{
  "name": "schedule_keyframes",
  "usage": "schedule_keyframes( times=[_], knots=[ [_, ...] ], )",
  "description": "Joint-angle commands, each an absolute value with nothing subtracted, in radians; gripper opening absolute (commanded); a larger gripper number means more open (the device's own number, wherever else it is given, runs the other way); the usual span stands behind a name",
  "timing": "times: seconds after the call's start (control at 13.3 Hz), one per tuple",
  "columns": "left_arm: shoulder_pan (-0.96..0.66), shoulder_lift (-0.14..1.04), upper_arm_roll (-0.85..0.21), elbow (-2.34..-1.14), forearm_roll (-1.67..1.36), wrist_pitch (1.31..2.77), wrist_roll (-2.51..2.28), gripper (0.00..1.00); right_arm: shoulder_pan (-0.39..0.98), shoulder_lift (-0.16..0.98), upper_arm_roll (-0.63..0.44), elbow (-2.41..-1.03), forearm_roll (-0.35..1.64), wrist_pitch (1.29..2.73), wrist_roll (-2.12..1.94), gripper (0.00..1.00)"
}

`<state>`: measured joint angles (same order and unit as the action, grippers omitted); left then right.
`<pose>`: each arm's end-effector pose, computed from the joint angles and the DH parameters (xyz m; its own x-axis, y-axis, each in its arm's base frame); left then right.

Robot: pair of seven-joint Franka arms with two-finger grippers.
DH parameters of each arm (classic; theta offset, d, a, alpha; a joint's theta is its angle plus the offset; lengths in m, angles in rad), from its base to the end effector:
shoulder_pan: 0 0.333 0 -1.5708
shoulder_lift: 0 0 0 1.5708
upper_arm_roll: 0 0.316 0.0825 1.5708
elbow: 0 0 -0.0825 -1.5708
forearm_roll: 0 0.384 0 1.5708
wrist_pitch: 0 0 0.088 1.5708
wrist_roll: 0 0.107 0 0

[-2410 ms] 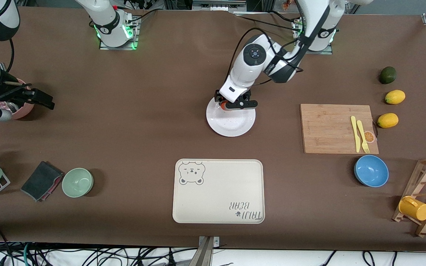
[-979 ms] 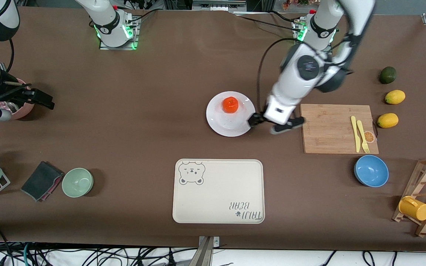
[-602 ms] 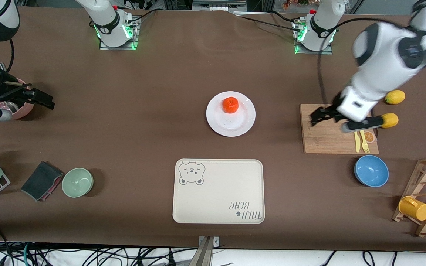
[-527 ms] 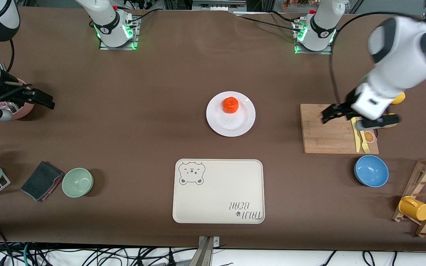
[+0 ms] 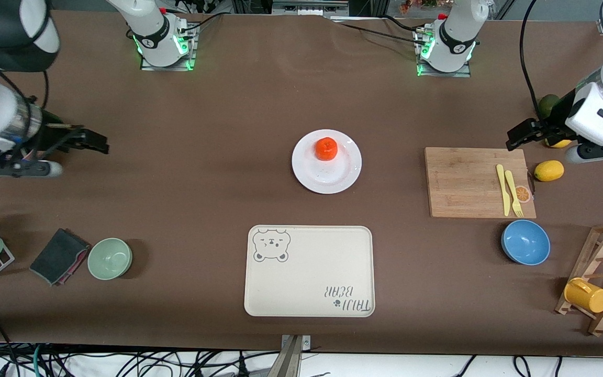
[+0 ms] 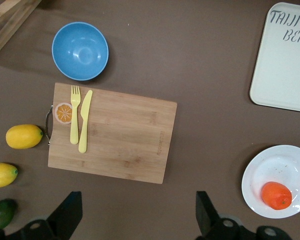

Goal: Place orange and plate with both arms
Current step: 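Withdraw the left gripper while the right gripper reaches toward the plate rim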

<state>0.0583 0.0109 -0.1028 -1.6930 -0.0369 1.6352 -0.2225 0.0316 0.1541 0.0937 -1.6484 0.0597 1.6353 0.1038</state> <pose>0.5572 -0.0283 0.5662 0.9809 0.1793 -0.0753 0.1814 -0.9832 0.0216 0.5866 0.0768 0.5052 0.9849 0.0173 -0.1725 0.0080 -0.9985 -0.0548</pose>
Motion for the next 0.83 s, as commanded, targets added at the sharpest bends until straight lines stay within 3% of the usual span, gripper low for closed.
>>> schedule_keyframes(
  times=[0.0, 0.3, 0.75],
  knots=[
    [0.067, 0.041, -0.109, -1.649, -0.014, 1.591, -0.28, 1.0, 0.028, 0.221, 0.155, -1.672, 0.127, 1.681, 0.107, 1.0],
    [0.064, 0.06, -0.11, -1.602, -0.015, 1.594, -0.291, 1.0, 0.028, 0.252, 0.21, -1.81, 0.276, 1.846, 0.103, 1.0],
    [0.077, 0.078, -0.115, -1.513, -0.014, 1.532, -0.278, 1.0, 0.028, 0.296, 0.383, -2.078, 0.457, 2.262, 0.104, 1.0]
  ],
)
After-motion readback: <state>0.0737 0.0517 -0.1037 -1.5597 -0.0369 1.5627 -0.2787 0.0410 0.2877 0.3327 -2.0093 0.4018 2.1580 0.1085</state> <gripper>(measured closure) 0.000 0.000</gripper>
